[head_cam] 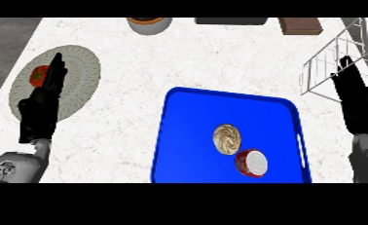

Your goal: Pick the cupcake from the tray and place it in the tiered shelf

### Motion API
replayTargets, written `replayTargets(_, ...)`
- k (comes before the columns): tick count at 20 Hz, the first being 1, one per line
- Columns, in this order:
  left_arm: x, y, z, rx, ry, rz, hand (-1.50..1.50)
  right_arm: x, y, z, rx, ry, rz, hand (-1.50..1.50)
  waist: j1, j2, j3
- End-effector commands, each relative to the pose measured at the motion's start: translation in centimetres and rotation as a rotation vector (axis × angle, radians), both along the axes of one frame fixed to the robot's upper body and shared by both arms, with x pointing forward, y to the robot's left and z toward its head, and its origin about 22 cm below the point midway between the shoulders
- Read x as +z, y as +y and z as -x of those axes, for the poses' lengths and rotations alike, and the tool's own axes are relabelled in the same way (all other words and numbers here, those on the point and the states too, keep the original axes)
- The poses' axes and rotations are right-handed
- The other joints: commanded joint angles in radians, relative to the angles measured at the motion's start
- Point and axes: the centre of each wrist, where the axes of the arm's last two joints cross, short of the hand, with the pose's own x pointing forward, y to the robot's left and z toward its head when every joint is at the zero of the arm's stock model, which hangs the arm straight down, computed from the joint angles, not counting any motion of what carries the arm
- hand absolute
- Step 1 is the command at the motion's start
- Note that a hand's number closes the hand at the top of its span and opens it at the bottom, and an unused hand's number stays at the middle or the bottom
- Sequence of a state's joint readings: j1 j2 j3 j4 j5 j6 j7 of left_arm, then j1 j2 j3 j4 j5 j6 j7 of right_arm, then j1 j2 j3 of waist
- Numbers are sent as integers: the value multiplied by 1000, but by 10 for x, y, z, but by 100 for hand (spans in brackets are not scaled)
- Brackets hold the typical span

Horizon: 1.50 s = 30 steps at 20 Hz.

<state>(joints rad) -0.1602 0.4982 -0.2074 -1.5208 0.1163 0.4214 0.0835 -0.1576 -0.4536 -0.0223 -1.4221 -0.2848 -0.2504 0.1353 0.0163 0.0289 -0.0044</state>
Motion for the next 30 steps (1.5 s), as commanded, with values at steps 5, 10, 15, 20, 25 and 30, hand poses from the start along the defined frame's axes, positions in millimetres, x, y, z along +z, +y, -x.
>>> replayTargets(5, -50, -7, 19, -26, 320, 226, 0, 50, 20, -29, 440, -326, 111, 150, 32, -16, 7)
replayTargets(10, -68, 5, 28, -59, 459, 363, 0, -2, -16, -30, 472, -33, 291, 150, 28, -15, 6)
replayTargets(15, -66, 5, 21, -65, 478, 386, 0, -25, -47, -26, 681, -129, 249, -150, 17, -17, 8)
replayTargets(20, -65, 14, 27, -38, 478, 391, 0, 5, -37, -39, 932, -85, 305, -150, 0, -29, 5)
replayTargets(25, -86, 1, 27, -40, 492, 397, 0, 51, -9, -43, 1074, -37, 388, -150, -22, -32, 3)
replayTargets(30, -77, 18, 32, -8, 501, 401, 0, 71, 30, -19, 1073, 55, 524, -150, -30, -36, 3)
